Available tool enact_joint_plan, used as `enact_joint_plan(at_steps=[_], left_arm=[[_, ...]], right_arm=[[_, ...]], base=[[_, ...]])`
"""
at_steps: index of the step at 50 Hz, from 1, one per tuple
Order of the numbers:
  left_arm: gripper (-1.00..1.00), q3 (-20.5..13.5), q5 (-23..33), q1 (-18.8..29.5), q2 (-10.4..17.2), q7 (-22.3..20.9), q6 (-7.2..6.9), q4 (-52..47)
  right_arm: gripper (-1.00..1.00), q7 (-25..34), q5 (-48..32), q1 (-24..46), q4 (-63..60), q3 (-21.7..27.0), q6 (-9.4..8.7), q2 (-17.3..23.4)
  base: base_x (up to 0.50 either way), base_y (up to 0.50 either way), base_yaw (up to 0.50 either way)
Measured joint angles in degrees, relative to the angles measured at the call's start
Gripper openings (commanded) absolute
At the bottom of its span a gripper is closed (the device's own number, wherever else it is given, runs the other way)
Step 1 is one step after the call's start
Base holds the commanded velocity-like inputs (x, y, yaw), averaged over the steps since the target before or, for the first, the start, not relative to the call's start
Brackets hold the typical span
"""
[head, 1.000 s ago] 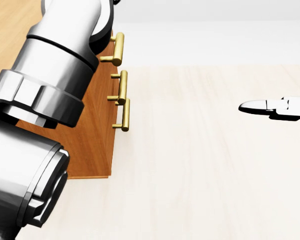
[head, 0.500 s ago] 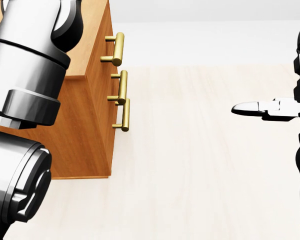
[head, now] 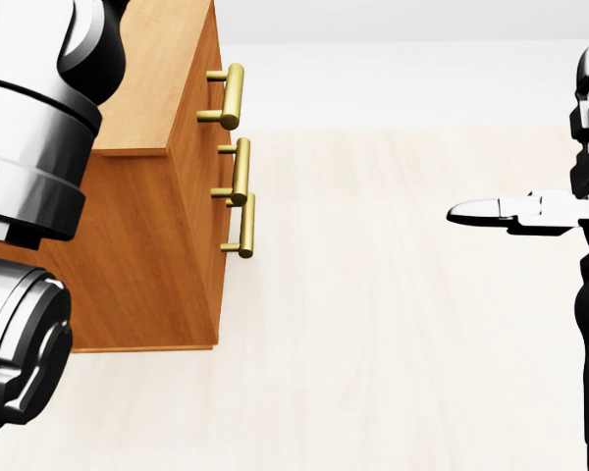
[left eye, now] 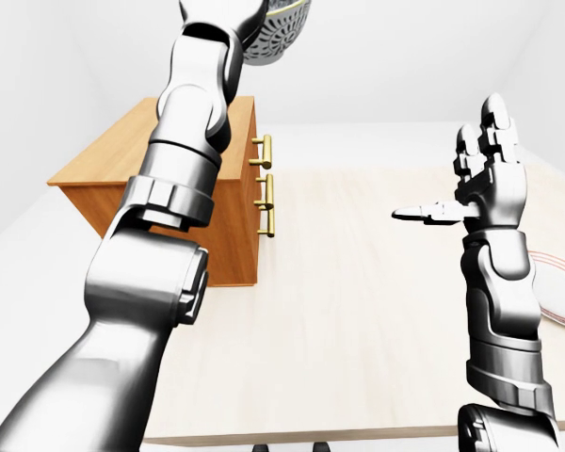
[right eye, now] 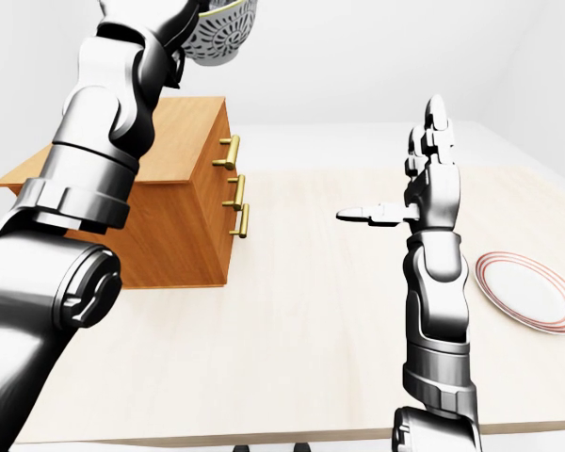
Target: Put the bowl on top of the cabinet.
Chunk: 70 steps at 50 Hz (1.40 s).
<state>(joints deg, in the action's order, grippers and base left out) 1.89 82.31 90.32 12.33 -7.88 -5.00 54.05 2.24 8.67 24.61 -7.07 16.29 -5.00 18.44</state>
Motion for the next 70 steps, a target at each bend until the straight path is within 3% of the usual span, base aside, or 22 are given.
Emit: enact_joint_plan(at_steps=[41, 70], left_arm=[[-1.00, 0.1, -7.5, -1.8, 5.7, 6.7, 0.00, 15.3], [-1.00, -0.3, -9.4, -2.2, 10.4, 7.4, 0.00, 19.4]], right_arm=[[1.00, 0.0, -0.1, 0.2, 0.2, 0.3, 0.00, 0.3], [1.00, -0.1, -0.3, 0.3, 0.2, 0.2, 0.00, 0.3]], base=[[0.00, 0.00, 0.00], [0.00, 0.00, 0.00]])
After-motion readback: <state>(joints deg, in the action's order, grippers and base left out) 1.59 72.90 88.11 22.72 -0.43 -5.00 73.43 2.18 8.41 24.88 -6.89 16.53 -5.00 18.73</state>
